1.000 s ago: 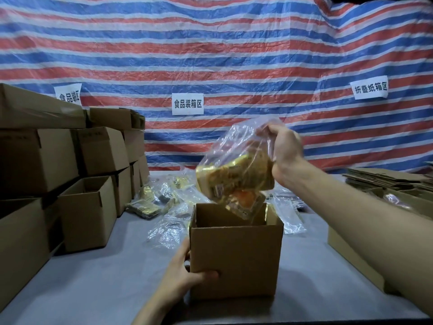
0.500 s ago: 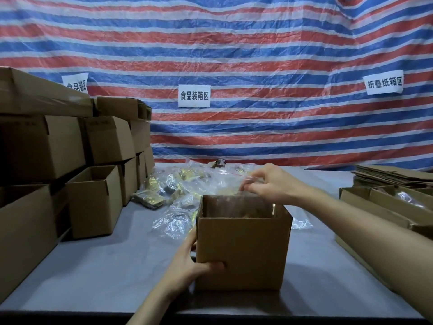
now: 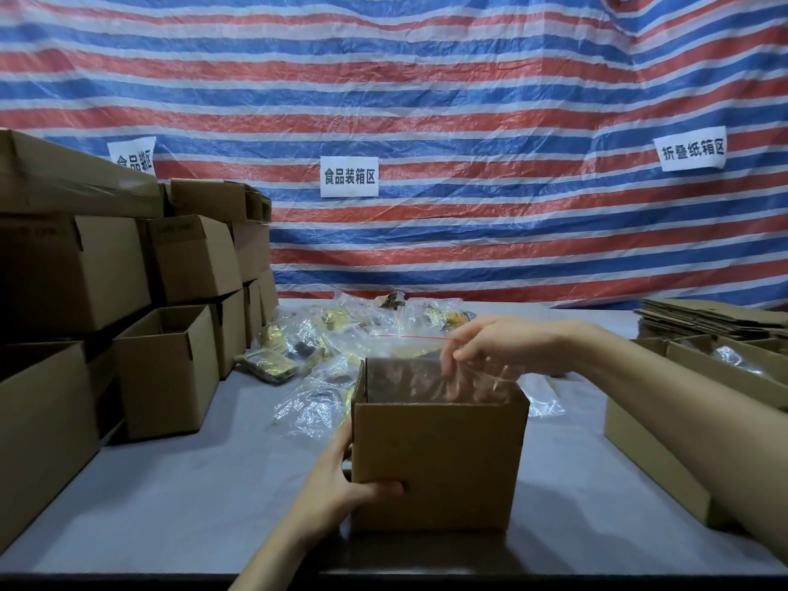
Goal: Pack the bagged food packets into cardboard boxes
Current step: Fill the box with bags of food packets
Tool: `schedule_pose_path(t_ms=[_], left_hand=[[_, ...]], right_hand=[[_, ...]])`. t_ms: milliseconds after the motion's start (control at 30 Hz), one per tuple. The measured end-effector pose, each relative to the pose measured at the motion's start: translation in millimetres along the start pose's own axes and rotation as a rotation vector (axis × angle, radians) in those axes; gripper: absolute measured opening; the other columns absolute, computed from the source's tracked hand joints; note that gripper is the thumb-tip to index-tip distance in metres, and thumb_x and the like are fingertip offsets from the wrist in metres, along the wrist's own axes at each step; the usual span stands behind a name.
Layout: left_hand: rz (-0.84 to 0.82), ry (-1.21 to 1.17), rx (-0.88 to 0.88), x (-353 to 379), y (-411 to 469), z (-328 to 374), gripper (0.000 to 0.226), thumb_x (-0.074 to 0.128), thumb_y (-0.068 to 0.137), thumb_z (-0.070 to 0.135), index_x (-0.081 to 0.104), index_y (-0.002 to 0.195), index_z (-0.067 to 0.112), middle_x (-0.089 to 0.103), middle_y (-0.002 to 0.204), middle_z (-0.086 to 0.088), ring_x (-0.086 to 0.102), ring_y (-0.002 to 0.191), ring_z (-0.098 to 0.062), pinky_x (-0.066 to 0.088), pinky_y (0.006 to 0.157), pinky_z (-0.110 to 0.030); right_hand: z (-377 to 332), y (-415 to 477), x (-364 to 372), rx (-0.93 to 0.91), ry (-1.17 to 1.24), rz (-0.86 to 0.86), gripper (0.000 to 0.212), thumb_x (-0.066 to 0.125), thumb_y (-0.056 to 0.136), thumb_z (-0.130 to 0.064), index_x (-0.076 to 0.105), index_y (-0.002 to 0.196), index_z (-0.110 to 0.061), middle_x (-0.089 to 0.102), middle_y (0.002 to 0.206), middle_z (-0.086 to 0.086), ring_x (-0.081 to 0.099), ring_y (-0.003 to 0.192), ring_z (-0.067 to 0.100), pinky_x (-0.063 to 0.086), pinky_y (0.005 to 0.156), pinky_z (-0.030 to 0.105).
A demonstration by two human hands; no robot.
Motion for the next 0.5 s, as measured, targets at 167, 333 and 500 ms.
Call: schedule_pose_path(t_ms=[167, 333, 500], left_hand=[[0.003, -0.008, -0.009, -0.1, 1.1, -1.8, 0.090, 0.089, 0.048, 0.043, 0.058, 0.132, 0.038, 0.073, 0.118, 0.007, 0.068, 0.106, -0.010, 0.052, 0.082, -0.020], [0.005, -0.001, -0.016, -0.6, 1.1, -1.6, 0.093, 0.090, 0.045, 0.046, 0.058, 0.132, 0.038, 0.073, 0.117, 0.010, 0.067, 0.107, -0.010, 0.052, 0.083, -0.021], [-0.028, 0.016, -0.016, 0.2, -0.6, 2.4, 0.093, 0.088, 0.046, 0.047, 0.058, 0.133, 0.030, 0.073, 0.113, 0.016, 0.068, 0.103, -0.002, 0.050, 0.077, -0.012]], right_hand=[[0.9, 11.5, 7.7, 0.049, -0.222, 0.152, 0.034, 0.042, 0.087, 0.009, 0.069, 0.086, -0.011, 0.075, 0.090, 0.001, 0.067, 0.092, 0.020, 0.051, 0.068, 0.029], [-1.3, 17.8, 15.3, 0.111, -0.244, 0.120, 0.024, 0.044, 0.089, 0.003, 0.063, 0.086, -0.011, 0.075, 0.082, 0.001, 0.060, 0.062, 0.013, 0.045, 0.045, 0.020], [4.7, 22.3, 19.9, 0.181, -0.393, 0.139, 0.022, 0.046, 0.092, 0.001, 0.065, 0.101, 0.006, 0.070, 0.082, 0.010, 0.056, 0.054, 0.014, 0.042, 0.042, 0.020]])
Point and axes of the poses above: each hand's wrist, its own y-axis towards the middle knuckle, its own x-axis out of the palm, z = x × y, the point moved 2 cm from there along y, towards the middle knuckle
